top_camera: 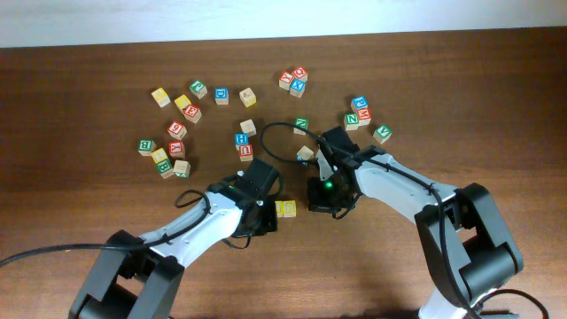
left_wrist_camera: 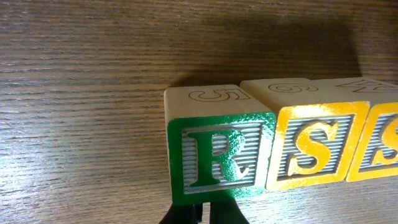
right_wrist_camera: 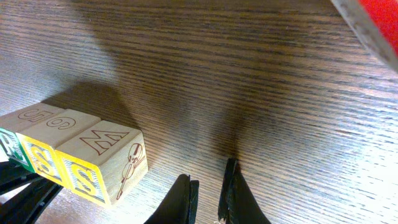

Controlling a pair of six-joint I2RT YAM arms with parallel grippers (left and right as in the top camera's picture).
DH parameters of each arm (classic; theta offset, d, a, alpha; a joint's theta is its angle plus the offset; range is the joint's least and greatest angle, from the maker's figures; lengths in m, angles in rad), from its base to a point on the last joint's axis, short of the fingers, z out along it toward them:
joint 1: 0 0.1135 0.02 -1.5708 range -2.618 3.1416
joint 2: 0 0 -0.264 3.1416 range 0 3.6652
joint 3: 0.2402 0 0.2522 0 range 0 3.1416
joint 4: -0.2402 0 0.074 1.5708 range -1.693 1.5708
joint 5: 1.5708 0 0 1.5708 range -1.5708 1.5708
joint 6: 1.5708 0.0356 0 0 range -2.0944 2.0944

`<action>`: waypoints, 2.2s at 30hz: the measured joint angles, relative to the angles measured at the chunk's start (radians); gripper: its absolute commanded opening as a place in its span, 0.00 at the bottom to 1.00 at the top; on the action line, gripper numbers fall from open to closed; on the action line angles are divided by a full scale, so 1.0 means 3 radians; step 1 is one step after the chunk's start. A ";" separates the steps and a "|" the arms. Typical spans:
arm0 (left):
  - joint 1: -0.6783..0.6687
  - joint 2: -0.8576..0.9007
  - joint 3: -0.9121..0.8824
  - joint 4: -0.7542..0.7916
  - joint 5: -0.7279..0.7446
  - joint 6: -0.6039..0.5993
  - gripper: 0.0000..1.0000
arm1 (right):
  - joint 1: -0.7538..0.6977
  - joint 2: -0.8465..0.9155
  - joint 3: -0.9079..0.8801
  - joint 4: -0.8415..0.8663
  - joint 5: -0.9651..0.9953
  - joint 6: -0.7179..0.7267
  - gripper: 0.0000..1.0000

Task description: Spell out RSS

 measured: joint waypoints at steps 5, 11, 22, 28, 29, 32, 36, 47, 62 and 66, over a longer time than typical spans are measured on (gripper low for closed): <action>0.0000 0.0000 0.0000 0.0001 0.0000 0.0000 0.00 | 0.0000 0.0000 0.0000 0.0000 0.0000 -0.0001 0.09; 0.0000 0.0000 0.0000 0.0003 0.0000 -0.0001 0.00 | 0.0000 0.0000 0.0000 0.0000 0.0000 0.0001 0.09; 0.0000 0.0000 0.0000 0.0013 0.0000 0.0000 0.00 | 0.0000 0.0000 0.0000 0.0000 0.0000 0.0000 0.10; 0.0000 0.0000 0.0000 -0.0065 0.0067 0.0000 0.00 | 0.0000 0.0000 0.0004 -0.0089 0.0003 -0.0011 0.10; 0.0000 0.0000 0.0000 -0.0104 0.0095 -0.0001 0.00 | 0.0000 0.0000 0.0004 -0.0112 0.0001 -0.0013 0.10; 0.0000 -0.0003 0.0000 -0.0217 0.0154 0.0008 0.00 | 0.0000 0.0000 0.0005 -0.0112 -0.0004 -0.0013 0.09; 0.0000 -0.0202 0.0006 -0.0413 0.0165 0.0102 0.00 | 0.0000 0.0000 0.0005 -0.0123 -0.0010 -0.0011 0.09; 0.0952 -0.1161 0.0214 -0.0846 -0.0273 0.0156 0.00 | 0.0326 0.0018 0.0003 -0.0266 -0.0153 0.0066 0.04; 0.1754 -0.0781 0.0214 -0.0880 -0.0411 0.0217 0.00 | 0.0787 0.0003 -0.0009 0.0053 0.0122 0.0598 0.04; 0.1774 -0.0773 0.0214 -0.0880 -0.0411 0.0219 0.00 | 0.0811 -0.0004 -0.0006 0.0052 0.0186 0.0650 0.04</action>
